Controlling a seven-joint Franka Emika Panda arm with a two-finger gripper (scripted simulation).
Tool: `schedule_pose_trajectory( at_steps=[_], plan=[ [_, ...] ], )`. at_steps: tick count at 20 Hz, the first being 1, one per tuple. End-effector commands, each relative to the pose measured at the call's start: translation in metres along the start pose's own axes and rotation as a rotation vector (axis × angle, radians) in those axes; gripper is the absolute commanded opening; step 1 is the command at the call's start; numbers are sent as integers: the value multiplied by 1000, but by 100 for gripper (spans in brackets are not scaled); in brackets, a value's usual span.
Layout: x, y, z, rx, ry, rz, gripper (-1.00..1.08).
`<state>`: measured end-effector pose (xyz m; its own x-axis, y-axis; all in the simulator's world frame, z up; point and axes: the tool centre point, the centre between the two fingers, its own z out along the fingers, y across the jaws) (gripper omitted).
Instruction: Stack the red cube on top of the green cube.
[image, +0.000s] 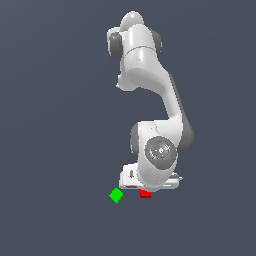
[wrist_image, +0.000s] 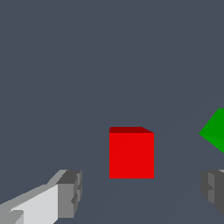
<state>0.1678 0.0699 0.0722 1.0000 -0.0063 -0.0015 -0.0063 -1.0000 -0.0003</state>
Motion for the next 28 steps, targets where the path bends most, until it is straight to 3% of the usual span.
schedule_pose_trajectory(
  at_steps=[1,12,28],
  plan=[
    [3,-1,1,0,1,0,100],
    [5,-2,4,0,1,0,100],
    [7,-2,52,0,2,0,100]
  ],
)
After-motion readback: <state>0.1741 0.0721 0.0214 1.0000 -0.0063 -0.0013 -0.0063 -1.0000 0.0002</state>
